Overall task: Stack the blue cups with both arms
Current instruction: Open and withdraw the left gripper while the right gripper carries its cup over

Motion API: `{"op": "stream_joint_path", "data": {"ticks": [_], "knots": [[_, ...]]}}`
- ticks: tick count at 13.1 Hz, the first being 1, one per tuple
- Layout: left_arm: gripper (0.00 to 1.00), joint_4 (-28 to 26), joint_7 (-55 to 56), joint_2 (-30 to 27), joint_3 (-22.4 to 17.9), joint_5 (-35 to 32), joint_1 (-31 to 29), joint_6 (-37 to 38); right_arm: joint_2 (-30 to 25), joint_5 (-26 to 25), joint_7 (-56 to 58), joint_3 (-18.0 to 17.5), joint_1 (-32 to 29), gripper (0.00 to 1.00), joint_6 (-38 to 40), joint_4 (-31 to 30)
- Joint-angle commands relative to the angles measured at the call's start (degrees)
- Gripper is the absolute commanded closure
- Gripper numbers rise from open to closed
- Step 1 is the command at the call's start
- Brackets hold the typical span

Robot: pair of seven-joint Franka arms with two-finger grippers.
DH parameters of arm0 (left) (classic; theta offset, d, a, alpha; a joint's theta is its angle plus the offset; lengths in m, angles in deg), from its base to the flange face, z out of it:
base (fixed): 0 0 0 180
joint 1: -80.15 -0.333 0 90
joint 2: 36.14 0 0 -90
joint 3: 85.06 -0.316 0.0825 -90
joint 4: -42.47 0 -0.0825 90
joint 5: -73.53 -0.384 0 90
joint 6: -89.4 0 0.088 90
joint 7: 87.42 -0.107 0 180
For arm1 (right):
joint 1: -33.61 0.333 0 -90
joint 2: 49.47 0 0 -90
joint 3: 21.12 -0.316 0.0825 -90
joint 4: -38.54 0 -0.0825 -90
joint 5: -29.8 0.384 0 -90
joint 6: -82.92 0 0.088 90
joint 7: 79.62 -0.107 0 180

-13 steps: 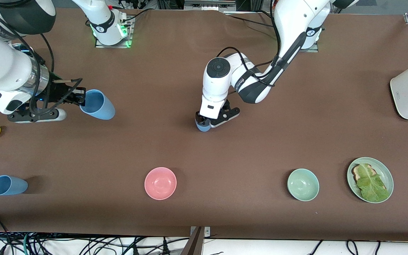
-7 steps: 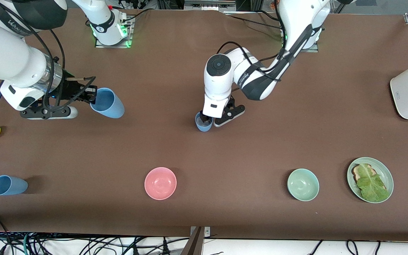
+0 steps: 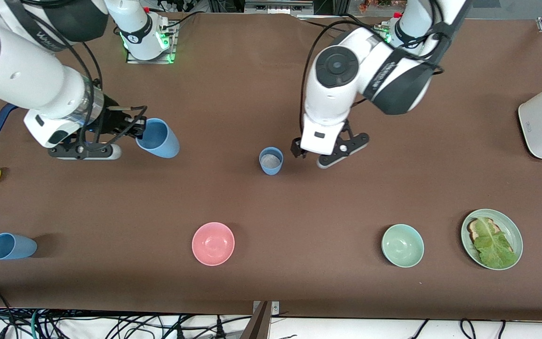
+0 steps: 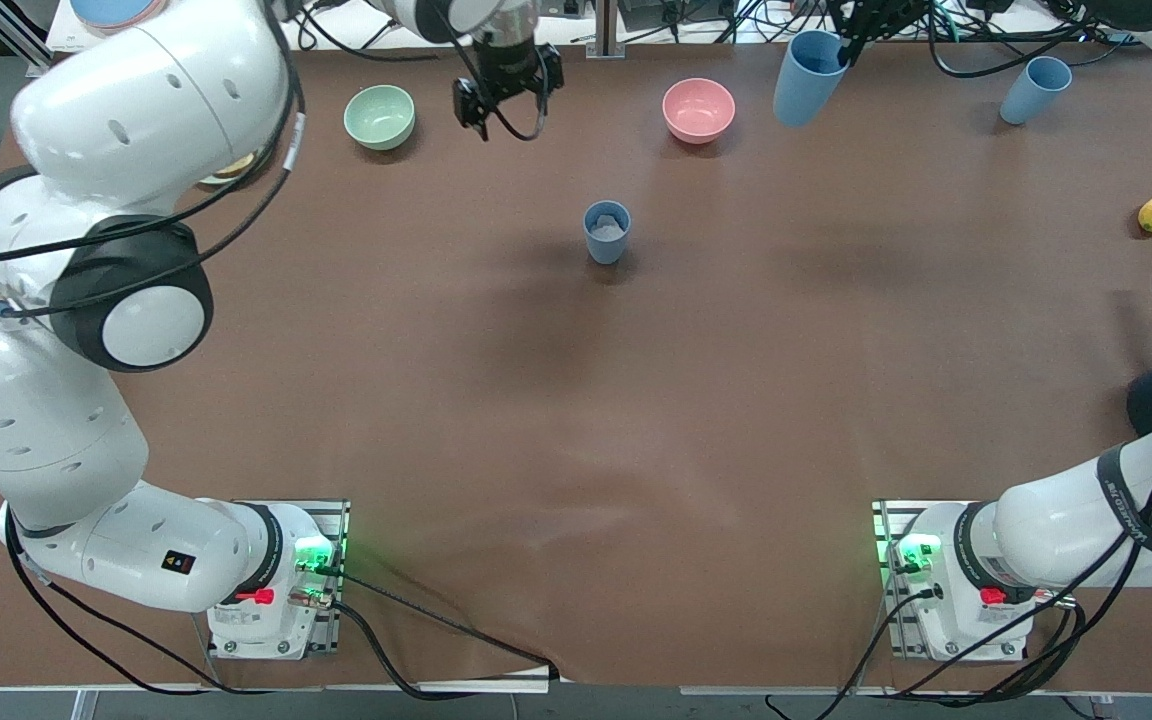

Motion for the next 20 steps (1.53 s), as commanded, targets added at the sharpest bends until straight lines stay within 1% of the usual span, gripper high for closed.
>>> {"op": "stream_joint_path", "data": {"ticks": [1,3,5,7,12,14,17,20], "knots": [[0.00,-0.06,-11.84,-3.82,0.31,3.69,-5.36,4.34,1.75,-0.45,-6.08,-0.35,3.75,0.99,-0.80,2.28],[0.00,-0.06,-20.03,-6.19,0.13,4.67,-9.49,7.77,2.36,-1.58,-10.13,-0.26,7.00,0.99,-2.38,2.28],[0.00,-0.06,-29.34,-8.30,0.22,4.67,-13.72,10.41,3.24,-1.68,-14.60,-0.26,9.90,0.99,-4.22,2.28],[0.00,-0.14,-37.96,-9.80,0.40,5.10,-18.29,11.65,4.47,-2.55,-18.82,-0.09,13.41,0.99,-6.50,2.28],[0.00,-1.11,-58.09,-10.42,0.31,4.67,-26.73,12.27,9.12,-7.91,-30.96,0.35,22.73,0.99,-11.87,2.19],[0.00,-1.29,-64.68,-10.16,0.13,4.41,-30.16,11.83,10.44,-8.18,-33.69,2.54,26.24,0.99,-13.89,2.19],[0.00,-1.29,-69.89,-10.16,-0.13,4.32,-32.80,11.83,12.20,-8.09,-34.14,9.82,32.75,0.99,-16.27,2.28],[0.00,-0.85,-73.49,-10.59,-0.22,4.32,-34.56,13.05,13.17,-8.09,-34.23,10.11,33.03,0.99,-17.76,2.10]]}}
